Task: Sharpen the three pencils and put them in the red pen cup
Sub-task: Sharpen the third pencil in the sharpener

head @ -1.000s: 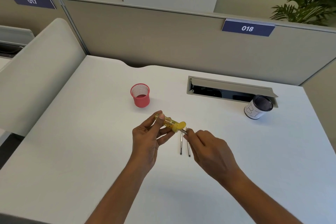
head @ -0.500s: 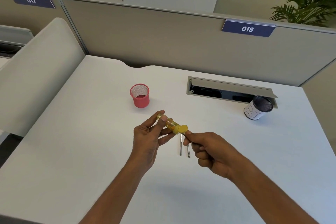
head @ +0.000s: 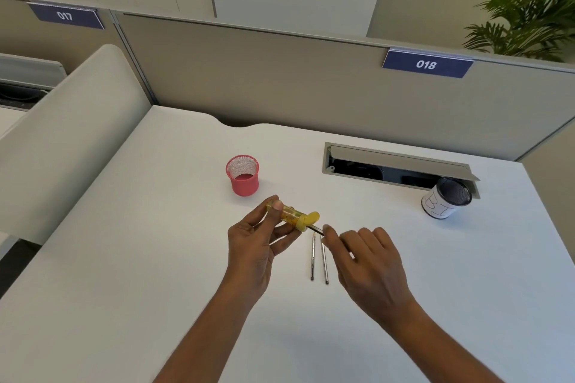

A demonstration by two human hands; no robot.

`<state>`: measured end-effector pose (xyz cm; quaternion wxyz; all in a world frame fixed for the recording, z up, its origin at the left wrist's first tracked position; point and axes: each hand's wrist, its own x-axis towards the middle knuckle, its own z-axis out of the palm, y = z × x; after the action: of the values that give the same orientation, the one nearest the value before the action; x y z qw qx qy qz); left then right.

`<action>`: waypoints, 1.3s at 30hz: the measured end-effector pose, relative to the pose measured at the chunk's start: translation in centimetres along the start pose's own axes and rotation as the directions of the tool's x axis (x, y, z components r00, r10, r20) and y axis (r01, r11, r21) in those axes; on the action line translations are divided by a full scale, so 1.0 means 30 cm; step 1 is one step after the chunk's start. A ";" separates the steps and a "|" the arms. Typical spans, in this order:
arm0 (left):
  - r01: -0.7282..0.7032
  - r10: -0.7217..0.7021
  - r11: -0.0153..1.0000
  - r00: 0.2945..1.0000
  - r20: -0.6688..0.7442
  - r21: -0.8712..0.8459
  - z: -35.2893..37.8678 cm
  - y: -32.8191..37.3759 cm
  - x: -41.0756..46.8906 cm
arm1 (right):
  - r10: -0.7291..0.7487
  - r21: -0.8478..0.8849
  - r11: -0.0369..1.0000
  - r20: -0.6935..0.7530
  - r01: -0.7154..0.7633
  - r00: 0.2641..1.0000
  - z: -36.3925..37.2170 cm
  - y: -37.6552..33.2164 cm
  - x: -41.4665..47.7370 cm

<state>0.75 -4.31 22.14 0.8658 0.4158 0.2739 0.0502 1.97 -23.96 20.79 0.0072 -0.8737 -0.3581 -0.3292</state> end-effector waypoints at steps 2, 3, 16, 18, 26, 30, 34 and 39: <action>-0.002 0.002 1.000 1.000 0.005 -0.010 0.000 -0.002 0.000 | 0.026 0.057 0.998 0.011 -0.026 1.000 -0.009 -0.004 0.024; -0.003 0.003 1.000 1.000 0.006 -0.012 -0.001 -0.002 0.001 | 0.074 0.129 0.989 0.040 -0.079 0.996 -0.015 -0.010 0.034; -0.064 0.064 0.997 0.998 0.004 0.030 -0.007 0.011 0.005 | 0.440 0.542 0.112 0.724 -0.833 0.531 -0.081 -0.022 0.142; -0.055 0.055 0.998 0.998 0.001 0.033 -0.001 0.015 0.011 | 0.409 0.536 0.626 0.393 -0.566 0.824 -0.064 -0.029 0.101; -0.024 0.023 0.999 1.000 0.013 0.041 0.000 0.004 0.006 | 0.170 0.261 0.942 0.171 -0.211 0.970 -0.006 -0.012 0.048; -0.046 0.044 0.997 0.998 0.034 0.060 -0.010 0.014 0.014 | 0.458 0.559 0.021 0.731 -0.829 0.505 -0.056 -0.047 0.120; -0.049 0.045 0.995 0.998 0.044 0.088 -0.013 0.018 0.016 | 0.012 0.018 -0.667 1.000 -0.745 0.014 -0.094 -0.020 0.165; -0.041 0.039 0.997 0.999 0.022 0.067 -0.018 0.008 0.015 | 0.401 0.493 -0.077 0.811 -0.866 0.426 -0.078 -0.064 0.116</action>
<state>0.88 -3.63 21.85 0.8528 0.4509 0.2580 0.0539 1.28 -20.94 24.21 0.5663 -0.8057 0.0175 0.1728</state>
